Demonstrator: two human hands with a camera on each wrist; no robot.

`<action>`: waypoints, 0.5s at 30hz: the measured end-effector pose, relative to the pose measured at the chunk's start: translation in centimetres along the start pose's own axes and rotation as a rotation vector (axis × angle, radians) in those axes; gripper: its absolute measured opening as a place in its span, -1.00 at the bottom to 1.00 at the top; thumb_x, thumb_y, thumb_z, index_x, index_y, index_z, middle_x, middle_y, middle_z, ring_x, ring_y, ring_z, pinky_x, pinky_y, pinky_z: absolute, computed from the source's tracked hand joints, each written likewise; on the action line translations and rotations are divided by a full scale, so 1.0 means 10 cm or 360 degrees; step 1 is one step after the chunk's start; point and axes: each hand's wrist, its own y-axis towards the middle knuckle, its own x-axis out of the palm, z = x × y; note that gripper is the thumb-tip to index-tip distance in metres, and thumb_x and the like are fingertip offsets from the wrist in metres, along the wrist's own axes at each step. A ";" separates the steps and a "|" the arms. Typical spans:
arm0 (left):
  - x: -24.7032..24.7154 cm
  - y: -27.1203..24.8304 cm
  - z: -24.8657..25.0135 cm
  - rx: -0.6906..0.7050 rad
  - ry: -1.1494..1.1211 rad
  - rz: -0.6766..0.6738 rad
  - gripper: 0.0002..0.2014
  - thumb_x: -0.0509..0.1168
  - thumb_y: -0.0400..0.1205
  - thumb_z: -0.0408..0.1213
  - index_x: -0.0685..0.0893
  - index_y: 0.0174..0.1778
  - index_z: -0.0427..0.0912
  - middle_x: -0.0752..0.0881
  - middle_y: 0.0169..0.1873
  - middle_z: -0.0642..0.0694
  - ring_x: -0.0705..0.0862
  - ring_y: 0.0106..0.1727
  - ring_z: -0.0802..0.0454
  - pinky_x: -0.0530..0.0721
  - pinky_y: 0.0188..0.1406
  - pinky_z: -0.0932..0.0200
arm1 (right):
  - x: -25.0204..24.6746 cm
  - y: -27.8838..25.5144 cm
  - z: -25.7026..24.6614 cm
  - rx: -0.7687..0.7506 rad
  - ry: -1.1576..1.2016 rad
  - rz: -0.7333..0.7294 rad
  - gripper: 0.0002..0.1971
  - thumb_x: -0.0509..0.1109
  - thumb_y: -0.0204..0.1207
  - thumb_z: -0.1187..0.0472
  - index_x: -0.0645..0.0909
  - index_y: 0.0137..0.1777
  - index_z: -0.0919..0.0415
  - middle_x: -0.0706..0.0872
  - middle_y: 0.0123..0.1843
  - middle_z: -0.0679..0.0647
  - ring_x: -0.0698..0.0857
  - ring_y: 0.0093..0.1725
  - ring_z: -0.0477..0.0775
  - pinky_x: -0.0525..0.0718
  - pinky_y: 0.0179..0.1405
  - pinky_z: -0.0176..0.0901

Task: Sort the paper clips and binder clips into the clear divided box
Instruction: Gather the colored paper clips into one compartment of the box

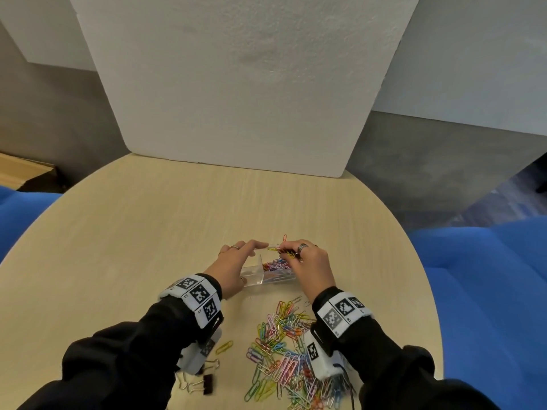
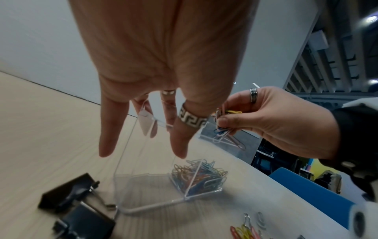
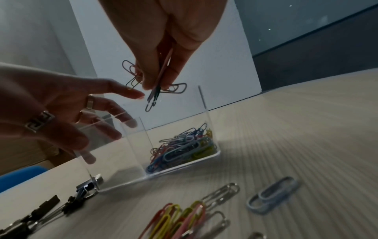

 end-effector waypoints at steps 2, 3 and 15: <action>-0.01 0.00 -0.01 0.0000 -0.0004 -0.0006 -0.23 0.23 0.49 -0.58 0.18 0.50 0.21 0.44 0.35 -0.01 0.35 0.30 -0.07 0.45 0.09 0.15 | 0.03 0.03 -0.01 -0.0071 -0.0029 -0.0023 -0.81 0.42 0.46 0.39 0.74 0.02 0.19 0.76 -0.04 0.11 0.72 -0.05 0.08 0.70 0.07 -0.02; -0.01 0.00 -0.01 0.0000 -0.0007 -0.0008 -0.23 0.24 0.50 -0.57 0.18 0.50 0.21 0.44 0.35 0.00 0.34 0.29 -0.07 0.47 0.08 0.14 | 0.04 0.04 0.00 -0.0105 -0.0034 -0.0031 -0.81 0.42 0.45 0.39 0.74 0.02 0.20 0.76 -0.04 0.12 0.72 -0.06 0.10 0.70 0.06 0.01; 0.00 0.00 -0.02 -0.0001 -0.0043 0.0000 -0.24 0.23 0.51 -0.57 0.19 0.50 0.21 0.44 0.35 -0.01 0.33 0.29 -0.07 0.39 0.16 0.12 | 0.05 0.00 0.14 -0.0209 -0.0023 -0.0080 -0.81 0.48 0.39 0.39 0.76 -0.02 0.21 0.79 -0.06 0.11 0.74 -0.07 0.01 0.66 0.06 -0.27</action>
